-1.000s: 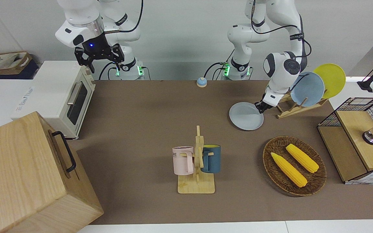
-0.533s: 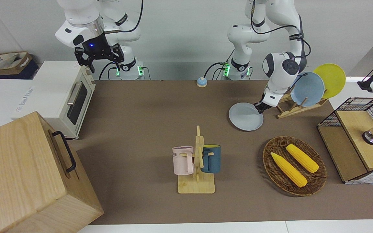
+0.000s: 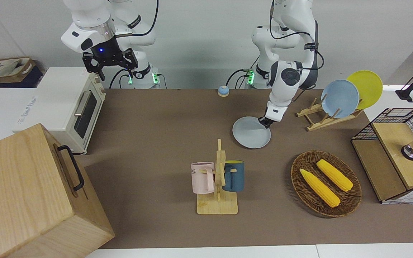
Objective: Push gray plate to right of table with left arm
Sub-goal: 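Push the gray plate with the left gripper toward the table center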
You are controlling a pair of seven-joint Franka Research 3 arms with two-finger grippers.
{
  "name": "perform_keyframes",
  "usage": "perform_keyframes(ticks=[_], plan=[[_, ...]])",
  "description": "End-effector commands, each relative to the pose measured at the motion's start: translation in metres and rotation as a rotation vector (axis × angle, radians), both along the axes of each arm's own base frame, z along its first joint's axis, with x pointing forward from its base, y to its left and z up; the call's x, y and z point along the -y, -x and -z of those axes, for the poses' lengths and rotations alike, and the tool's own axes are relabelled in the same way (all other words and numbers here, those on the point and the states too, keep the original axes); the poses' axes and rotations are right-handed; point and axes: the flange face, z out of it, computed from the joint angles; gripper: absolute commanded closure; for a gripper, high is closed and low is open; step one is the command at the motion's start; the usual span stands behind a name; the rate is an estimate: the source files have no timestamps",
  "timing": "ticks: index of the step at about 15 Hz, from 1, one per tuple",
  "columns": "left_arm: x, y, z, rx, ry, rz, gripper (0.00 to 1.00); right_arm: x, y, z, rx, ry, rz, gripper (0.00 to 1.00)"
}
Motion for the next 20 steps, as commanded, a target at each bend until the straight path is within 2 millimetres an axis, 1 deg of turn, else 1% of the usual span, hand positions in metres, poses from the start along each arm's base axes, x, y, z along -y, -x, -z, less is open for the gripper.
perform_keyframes(ticks=[1, 3, 4, 6, 7, 11, 14, 16, 20], plan=[[0.059, -0.001, 0.028, -0.023, -0.018, -0.046, 1.00, 0.003, 0.002, -0.004, -0.002, -0.002, 0.018, 0.017], [0.076, 0.002, 0.030, -0.021, -0.021, -0.059, 1.00, 0.002, 0.002, -0.004, -0.002, -0.002, 0.016, 0.017], [0.088, 0.003, 0.032, -0.025, -0.017, -0.066, 1.00, 0.002, 0.002, -0.004, -0.002, -0.004, 0.016, 0.017], [0.106, 0.002, 0.028, -0.018, -0.002, -0.096, 1.00, 0.003, 0.002, -0.004, -0.002, -0.002, 0.018, 0.017], [0.116, 0.004, 0.028, -0.019, 0.000, -0.105, 1.00, 0.002, 0.002, -0.004, -0.002, -0.004, 0.016, 0.017], [0.163, 0.010, 0.030, -0.019, 0.011, -0.145, 1.00, 0.002, 0.002, -0.004, -0.002, -0.002, 0.016, 0.017], [0.189, 0.014, 0.024, -0.010, 0.026, -0.174, 1.00, 0.002, 0.002, -0.004, -0.002, -0.004, 0.018, 0.017], [0.208, 0.016, 0.024, -0.009, 0.033, -0.195, 1.00, 0.003, 0.002, -0.004, -0.002, -0.002, 0.018, 0.017], [0.258, 0.028, 0.028, -0.009, 0.038, -0.237, 1.00, 0.002, 0.002, -0.004, -0.002, -0.004, 0.018, 0.017]])
